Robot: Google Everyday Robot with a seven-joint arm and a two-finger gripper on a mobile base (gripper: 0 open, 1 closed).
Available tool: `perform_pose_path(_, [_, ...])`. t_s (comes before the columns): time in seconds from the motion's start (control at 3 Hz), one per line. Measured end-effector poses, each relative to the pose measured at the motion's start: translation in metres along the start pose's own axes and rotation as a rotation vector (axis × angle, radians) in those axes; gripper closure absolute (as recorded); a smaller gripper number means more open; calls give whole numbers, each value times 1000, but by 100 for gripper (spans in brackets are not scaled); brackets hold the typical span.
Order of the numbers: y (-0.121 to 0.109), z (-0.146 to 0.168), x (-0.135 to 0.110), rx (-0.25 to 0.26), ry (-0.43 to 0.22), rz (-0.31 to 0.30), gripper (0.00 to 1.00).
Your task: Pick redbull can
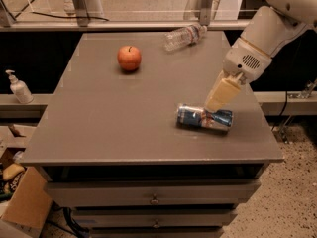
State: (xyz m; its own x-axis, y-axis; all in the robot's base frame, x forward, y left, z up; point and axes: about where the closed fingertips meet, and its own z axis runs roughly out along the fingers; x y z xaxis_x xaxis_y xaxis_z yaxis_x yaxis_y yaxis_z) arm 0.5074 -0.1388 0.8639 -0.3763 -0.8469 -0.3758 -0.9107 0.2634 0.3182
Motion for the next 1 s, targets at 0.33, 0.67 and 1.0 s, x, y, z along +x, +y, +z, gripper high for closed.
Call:
perform_pose_path(0.33, [0,0,0,0,0,0,84])
perform_pose_path(0.67, [0,-1,0,0,0,0,60])
perform_pose_path(1.0, [14,-2,-6,-5,-35,-32,37])
